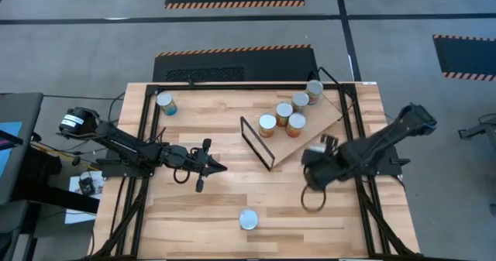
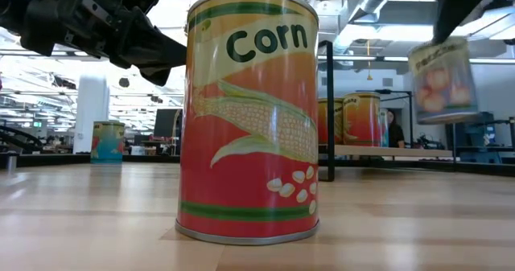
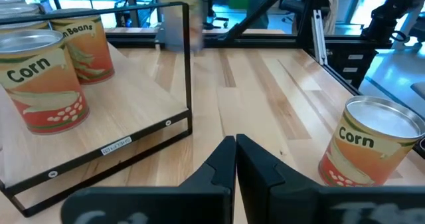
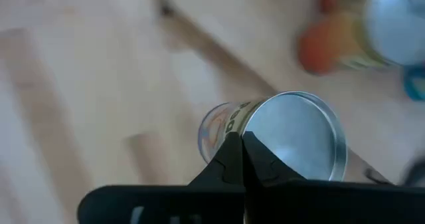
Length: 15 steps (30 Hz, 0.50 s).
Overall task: Pick and place cans onto a shelf
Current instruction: Put the canned peaches on the shelf aligned with the other canned peaches
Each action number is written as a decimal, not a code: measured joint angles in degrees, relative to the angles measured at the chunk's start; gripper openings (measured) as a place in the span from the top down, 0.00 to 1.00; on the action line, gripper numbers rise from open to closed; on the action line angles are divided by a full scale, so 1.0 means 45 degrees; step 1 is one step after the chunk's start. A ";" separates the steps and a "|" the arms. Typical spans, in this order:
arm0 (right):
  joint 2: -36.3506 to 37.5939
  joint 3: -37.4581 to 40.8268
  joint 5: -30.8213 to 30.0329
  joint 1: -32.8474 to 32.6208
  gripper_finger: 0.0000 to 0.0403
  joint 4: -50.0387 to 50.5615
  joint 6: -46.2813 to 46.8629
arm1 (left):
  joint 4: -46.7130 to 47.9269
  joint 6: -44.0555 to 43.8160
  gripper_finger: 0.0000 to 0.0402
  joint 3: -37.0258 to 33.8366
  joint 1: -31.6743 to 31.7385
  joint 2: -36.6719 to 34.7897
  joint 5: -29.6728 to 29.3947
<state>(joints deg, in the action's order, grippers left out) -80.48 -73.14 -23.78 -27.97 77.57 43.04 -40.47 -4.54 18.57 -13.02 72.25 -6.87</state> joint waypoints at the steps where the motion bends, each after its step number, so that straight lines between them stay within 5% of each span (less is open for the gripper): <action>1: 0.0366 0.0297 -0.0085 0.0416 1.00 0.0102 -0.0002 | 0.0002 -0.0056 1.00 0.0000 0.0000 0.0000 -0.0003; 8: 0.2333 0.2098 -0.0381 0.3805 1.00 -0.0310 -0.1219 | -0.0007 -0.0165 1.00 0.0000 -0.0003 0.0000 -0.0391; 15: 0.2627 0.2626 -0.0318 0.7080 1.00 -0.1939 -0.3881 | -0.0044 -0.0218 1.00 0.0000 0.0029 0.0000 -0.0718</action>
<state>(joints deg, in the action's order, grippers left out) -68.66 -61.32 -25.21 3.88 68.84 25.58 -40.66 -5.52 18.57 -12.88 72.25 -10.11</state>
